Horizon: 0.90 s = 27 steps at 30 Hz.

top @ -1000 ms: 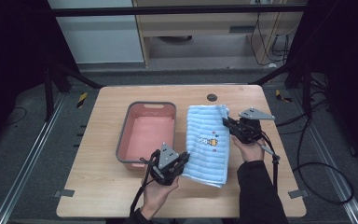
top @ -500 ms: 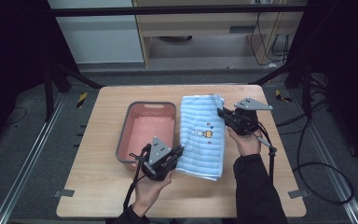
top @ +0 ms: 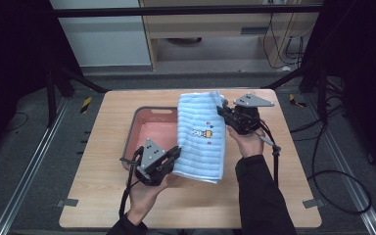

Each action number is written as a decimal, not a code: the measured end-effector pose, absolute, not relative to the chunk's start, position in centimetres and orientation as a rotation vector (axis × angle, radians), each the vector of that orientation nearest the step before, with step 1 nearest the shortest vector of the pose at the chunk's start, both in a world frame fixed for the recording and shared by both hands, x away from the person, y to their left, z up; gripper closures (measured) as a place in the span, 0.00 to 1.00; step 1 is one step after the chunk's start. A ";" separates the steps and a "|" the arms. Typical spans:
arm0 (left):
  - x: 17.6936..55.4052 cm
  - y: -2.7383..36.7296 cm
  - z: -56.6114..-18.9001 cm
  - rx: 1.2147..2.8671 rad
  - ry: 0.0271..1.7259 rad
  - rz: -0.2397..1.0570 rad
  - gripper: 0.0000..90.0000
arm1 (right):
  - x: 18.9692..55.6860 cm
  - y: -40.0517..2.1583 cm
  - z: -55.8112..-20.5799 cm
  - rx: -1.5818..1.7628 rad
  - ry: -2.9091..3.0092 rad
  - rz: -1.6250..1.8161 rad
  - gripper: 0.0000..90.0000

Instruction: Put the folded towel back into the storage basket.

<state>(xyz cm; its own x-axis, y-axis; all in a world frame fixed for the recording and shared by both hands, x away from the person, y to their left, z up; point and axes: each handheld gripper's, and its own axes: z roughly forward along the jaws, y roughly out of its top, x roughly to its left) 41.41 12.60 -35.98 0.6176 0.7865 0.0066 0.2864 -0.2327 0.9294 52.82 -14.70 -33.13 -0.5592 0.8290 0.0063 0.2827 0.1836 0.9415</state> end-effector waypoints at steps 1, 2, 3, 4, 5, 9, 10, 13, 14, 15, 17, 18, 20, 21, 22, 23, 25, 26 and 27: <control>41.4 12.7 -35.9 1.796 0.871 0.601 0.96 | 52.9 -14.5 -33.0 1.039 1.946 1.378 0.94; 41.5 13.0 -35.9 1.793 0.873 0.603 0.96 | 53.0 -14.3 -32.9 1.037 1.949 1.375 0.94; 41.5 13.2 -35.8 1.791 0.876 0.605 0.96 | 53.1 -14.0 -32.8 1.038 1.952 1.380 0.94; 41.5 13.5 -35.8 1.788 0.879 0.607 0.96 | 53.2 -13.7 -32.7 1.033 1.954 1.380 0.94; 41.6 13.7 -35.7 1.784 0.883 0.609 0.96 | 53.3 -13.5 -32.7 1.026 1.957 1.378 0.94; 41.7 14.5 -35.6 1.775 0.894 0.617 0.96 | 53.8 -12.4 -32.6 1.015 1.969 1.381 0.94; 41.7 14.7 -35.5 1.773 0.895 0.621 0.96 | 53.9 -12.1 -32.6 1.013 1.974 1.378 0.94; 41.8 15.4 -35.3 1.761 0.903 0.629 0.96 | 54.2 -11.3 -32.6 1.000 1.984 1.375 0.94; 41.8 15.4 -35.3 1.761 0.903 0.629 0.96 | 54.3 -11.1 -32.5 1.000 1.987 1.374 0.94; 41.8 15.6 -35.3 1.757 0.906 0.631 0.96 | 54.4 -10.9 -32.5 1.000 1.989 1.377 0.94; 41.8 16.0 -35.2 1.755 0.911 0.638 0.96 | 54.5 -10.6 -32.4 1.000 1.989 1.382 0.94; 41.9 16.2 -35.1 1.754 0.912 0.641 0.96 | 54.8 -10.1 -32.3 0.994 1.992 1.388 0.94; 42.0 16.9 -35.0 1.751 0.918 0.653 0.96 | 55.0 -9.6 -32.1 0.985 1.995 1.392 0.94; 42.0 16.9 -35.0 1.751 0.918 0.653 0.96 | 55.1 -9.3 -32.1 0.981 1.996 1.393 0.94; 42.0 17.2 -35.0 1.750 0.921 0.659 0.96 | 55.3 -9.0 -32.0 0.979 1.999 1.392 0.94; 42.1 17.8 -34.9 1.746 0.926 0.666 0.96 | 55.4 -8.7 -32.0 0.982 2.002 1.398 0.94; 42.3 18.3 -35.0 1.741 0.938 0.670 0.96 | 55.7 -8.2 -32.0 0.971 2.008 1.399 0.94; 42.3 18.3 -35.0 1.741 0.938 0.670 0.96 | 55.7 -8.2 -32.0 0.971 2.008 1.399 0.94; 42.3 18.6 -35.0 1.738 0.943 0.671 0.96 | 55.8 -7.9 -32.0 0.969 2.012 1.398 0.94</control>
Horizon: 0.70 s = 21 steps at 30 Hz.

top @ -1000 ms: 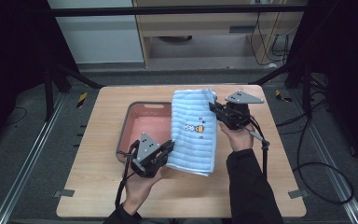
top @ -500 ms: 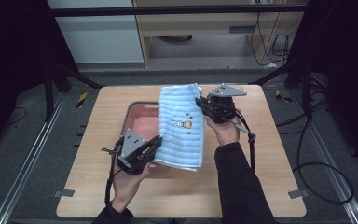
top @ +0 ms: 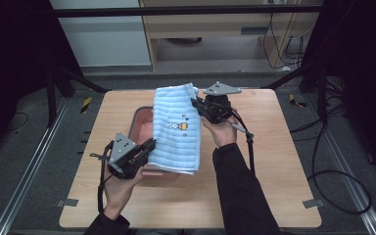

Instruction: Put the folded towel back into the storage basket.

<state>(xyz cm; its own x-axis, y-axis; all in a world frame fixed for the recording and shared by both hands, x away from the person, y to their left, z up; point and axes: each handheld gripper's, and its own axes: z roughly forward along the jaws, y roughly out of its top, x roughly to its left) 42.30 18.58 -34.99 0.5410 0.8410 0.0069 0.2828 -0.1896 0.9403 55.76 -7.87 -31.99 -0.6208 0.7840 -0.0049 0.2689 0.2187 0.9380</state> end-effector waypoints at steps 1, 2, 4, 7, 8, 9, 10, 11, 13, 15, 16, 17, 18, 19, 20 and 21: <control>42.3 19.1 -35.1 1.733 0.951 0.673 0.96 | 56.0 -7.3 -32.0 0.962 2.016 1.401 0.94; 42.4 19.3 -35.2 1.729 0.957 0.674 0.96 | 56.1 -7.1 -32.1 0.959 2.018 1.405 0.94; 42.4 19.7 -35.3 1.720 0.967 0.674 0.96 | 56.3 -6.6 -32.1 0.960 2.015 1.416 0.94; 42.6 20.3 -35.5 1.716 0.981 0.675 0.96 | 56.6 -5.8 -32.3 0.953 2.024 1.421 0.94; 42.6 20.4 -35.6 1.718 0.984 0.676 0.96 | 56.7 -5.6 -32.4 0.952 2.027 1.421 0.94; 42.7 20.5 -35.6 1.717 0.988 0.679 0.96 | 56.8 -5.4 -32.5 0.952 2.029 1.419 0.94; 42.8 20.7 -35.7 1.716 0.991 0.681 0.96 | 56.9 -5.3 -32.5 0.954 2.030 1.423 0.94; 42.9 20.8 -35.7 1.714 0.994 0.683 0.96 | 57.1 -5.1 -32.6 0.960 2.029 1.430 0.94; 43.0 21.1 -35.7 1.705 1.003 0.682 0.96 | 57.3 -4.9 -32.7 0.959 2.032 1.432 0.94; 43.2 21.5 -35.7 1.695 1.009 0.683 0.96 | 57.4 -4.7 -32.8 0.953 2.033 1.429 0.94; 43.2 21.6 -35.7 1.689 1.014 0.684 0.96 | 57.5 -4.6 -32.8 0.956 2.035 1.433 0.94; 43.3 21.8 -35.7 1.681 1.019 0.682 0.96 | 57.5 -4.5 -32.8 0.957 2.035 1.438 0.94; 43.3 22.0 -35.6 1.674 1.023 0.682 0.96 | 57.6 -4.4 -32.9 0.953 2.036 1.438 0.94; 43.3 22.1 -35.6 1.672 1.026 0.684 0.96 | 57.7 -4.2 -32.9 0.955 2.039 1.439 0.94; 43.4 22.3 -35.5 1.667 1.027 0.684 0.96 | 57.7 -4.1 -32.9 0.955 2.041 1.440 0.94; 43.4 22.4 -35.5 1.663 1.031 0.687 0.96 | 57.9 -3.9 -33.0 0.948 2.044 1.438 0.94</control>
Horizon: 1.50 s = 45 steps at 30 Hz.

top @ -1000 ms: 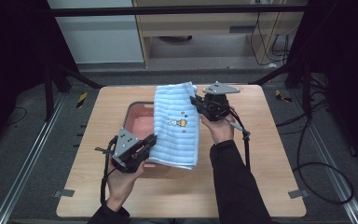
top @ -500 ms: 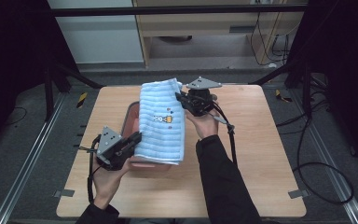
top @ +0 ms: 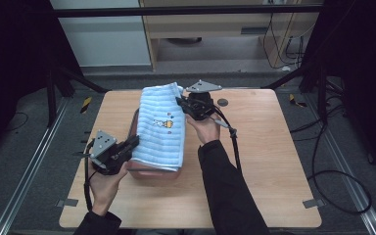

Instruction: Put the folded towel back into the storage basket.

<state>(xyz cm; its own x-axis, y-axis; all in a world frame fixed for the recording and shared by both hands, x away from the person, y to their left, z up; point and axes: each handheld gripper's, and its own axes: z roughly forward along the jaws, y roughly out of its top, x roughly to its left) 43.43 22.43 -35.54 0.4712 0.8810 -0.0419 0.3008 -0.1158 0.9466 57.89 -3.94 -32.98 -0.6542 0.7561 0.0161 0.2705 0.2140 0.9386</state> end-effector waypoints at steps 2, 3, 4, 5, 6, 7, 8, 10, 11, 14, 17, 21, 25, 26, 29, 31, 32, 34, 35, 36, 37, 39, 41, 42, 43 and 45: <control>43.6 22.7 -35.6 1.660 1.041 0.685 0.96 | 58.2 -3.6 -33.0 0.953 2.048 1.441 0.94; 43.8 22.8 -35.7 1.659 1.046 0.686 0.96 | 58.4 -3.5 -33.1 0.953 2.050 1.437 0.94; 43.9 22.9 -35.8 1.659 1.050 0.684 0.96 | 58.6 -3.3 -33.1 0.948 2.053 1.437 0.94; 43.9 22.9 -35.8 1.659 1.050 0.684 0.96 | 58.7 -3.2 -33.1 0.951 2.054 1.439 0.94; 44.1 23.0 -35.9 1.658 1.055 0.685 0.96 | 58.7 -3.2 -33.1 0.951 2.054 1.439 0.94; 44.4 23.2 -36.0 1.658 1.061 0.685 0.96 | 59.0 -2.8 -33.2 0.952 2.053 1.445 0.94; 44.5 23.2 -36.1 1.658 1.064 0.685 0.96 | 59.2 -2.7 -33.3 0.948 2.051 1.446 0.94; 44.9 23.4 -36.4 1.655 1.078 0.679 0.96 | 59.6 -2.4 -33.5 0.953 2.055 1.443 0.94; 45.0 23.4 -36.5 1.659 1.082 0.682 0.96 | 59.8 -2.2 -33.7 0.951 2.055 1.441 0.94; 45.5 23.5 -37.0 1.668 1.095 0.684 0.96 | 60.3 -1.8 -34.1 0.958 2.063 1.431 0.94; 46.0 23.5 -37.6 1.677 1.110 0.679 0.96 | 60.8 -1.5 -34.6 0.959 2.070 1.414 0.94; 46.5 23.4 -38.4 1.697 1.124 0.677 0.96 | 61.3 -1.3 -35.4 0.963 2.084 1.387 0.94; 46.7 23.3 -39.0 1.711 1.135 0.680 0.96 | 61.5 -1.1 -35.9 0.965 2.089 1.383 0.94; 46.8 23.2 -39.1 1.715 1.136 0.680 0.96 | 61.5 -1.0 -36.1 0.960 2.091 1.377 0.94; 47.0 23.1 -39.6 1.732 1.139 0.679 0.96 | 61.4 -0.9 -36.6 0.965 2.097 1.365 0.94; 47.1 23.0 -39.8 1.746 1.143 0.679 0.96 | 61.4 -0.8 -37.0 0.968 2.102 1.356 0.94; 47.1 22.9 -40.0 1.747 1.141 0.675 0.96 | 61.4 -0.8 -37.1 0.973 2.106 1.352 0.94; 47.1 22.9 -40.2 1.758 1.142 0.676 0.96 | 61.5 -0.8 -37.5 0.977 2.109 1.348 0.94; 47.1 22.8 -40.3 1.764 1.145 0.671 0.96 | 61.4 -0.8 -37.6 0.980 2.112 1.346 0.94; 47.1 22.8 -40.3 1.764 1.145 0.671 0.96 | 61.4 -0.9 -37.8 0.981 2.113 1.344 0.94; 47.2 22.7 -40.6 1.774 1.150 0.669 0.96 | 61.4 -0.9 -37.9 0.980 2.116 1.337 0.94; 47.2 22.6 -40.9 1.784 1.152 0.670 0.96 | 61.4 -0.9 -38.2 0.980 2.121 1.331 0.94; 47.2 22.5 -41.0 1.790 1.152 0.670 0.95 | 61.4 -0.9 -38.5 0.985 2.124 1.327 0.94; 47.2 22.5 -41.1 1.793 1.153 0.671 0.95 | 61.4 -0.9 -38.6 0.983 2.127 1.326 0.94; 47.1 22.4 -41.3 1.804 1.157 0.668 0.95 | 61.4 -0.9 -38.7 0.985 2.131 1.319 0.94; 47.1 22.3 -41.5 1.809 1.166 0.656 0.95 | 61.3 -0.8 -39.0 0.993 2.139 1.313 0.94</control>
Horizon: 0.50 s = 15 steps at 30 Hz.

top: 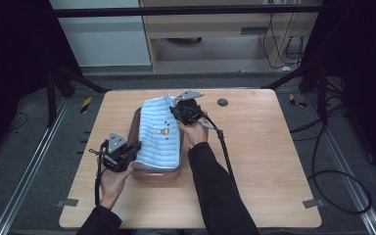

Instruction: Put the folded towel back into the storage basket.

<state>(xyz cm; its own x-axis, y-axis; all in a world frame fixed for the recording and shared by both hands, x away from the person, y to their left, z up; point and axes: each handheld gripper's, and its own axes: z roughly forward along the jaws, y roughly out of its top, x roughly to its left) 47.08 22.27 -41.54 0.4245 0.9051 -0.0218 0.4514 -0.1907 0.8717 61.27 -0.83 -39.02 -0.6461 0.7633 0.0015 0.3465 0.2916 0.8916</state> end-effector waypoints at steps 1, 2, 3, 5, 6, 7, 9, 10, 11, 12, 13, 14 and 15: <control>47.0 22.2 -41.7 1.809 1.175 0.645 0.95 | 61.3 -0.8 -39.2 0.991 2.142 1.308 0.94; 47.0 22.2 -41.8 1.813 1.177 0.642 0.95 | 61.3 -0.8 -39.3 0.990 2.145 1.304 0.94; 46.9 22.2 -41.9 1.816 1.181 0.637 0.95 | 61.3 -0.8 -39.4 0.991 2.148 1.303 0.94; 46.8 22.3 -42.1 1.818 1.188 0.637 0.95 | 61.2 -0.9 -39.7 0.995 2.154 1.298 0.94; 46.8 22.3 -42.1 1.827 1.184 0.643 0.95 | 61.2 -0.9 -39.8 0.998 2.154 1.298 0.94; 46.7 22.4 -42.2 1.830 1.183 0.649 0.95 | 61.2 -0.9 -39.9 0.993 2.157 1.293 0.94; 46.7 22.5 -42.4 1.838 1.188 0.648 0.95 | 61.1 -0.9 -40.1 0.991 2.163 1.290 0.94; 46.7 22.5 -42.5 1.840 1.191 0.644 0.95 | 61.1 -0.8 -40.1 1.000 2.165 1.288 0.93; 46.8 22.6 -42.5 1.841 1.195 0.642 0.95 | 61.1 -0.8 -40.3 1.001 2.165 1.291 0.93; 46.8 22.7 -42.6 1.848 1.194 0.651 0.95 | 61.1 -0.7 -40.4 1.000 2.170 1.288 0.93; 46.9 22.7 -42.7 1.852 1.199 0.647 0.95 | 61.1 -0.6 -40.6 1.002 2.175 1.283 0.93; 46.9 22.8 -42.8 1.858 1.197 0.654 0.95 | 61.1 -0.6 -40.8 1.000 2.179 1.278 0.93; 46.9 22.8 -42.8 1.858 1.197 0.654 0.95 | 61.1 -0.5 -40.9 1.005 2.184 1.271 0.93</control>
<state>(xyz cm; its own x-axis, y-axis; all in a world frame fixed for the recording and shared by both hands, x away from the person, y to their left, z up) 46.91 22.79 -42.76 0.4150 0.9098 -0.0038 0.4889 -0.2195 0.8443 61.13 -0.48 -40.94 -0.6512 0.7589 0.0013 0.3761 0.3213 0.8691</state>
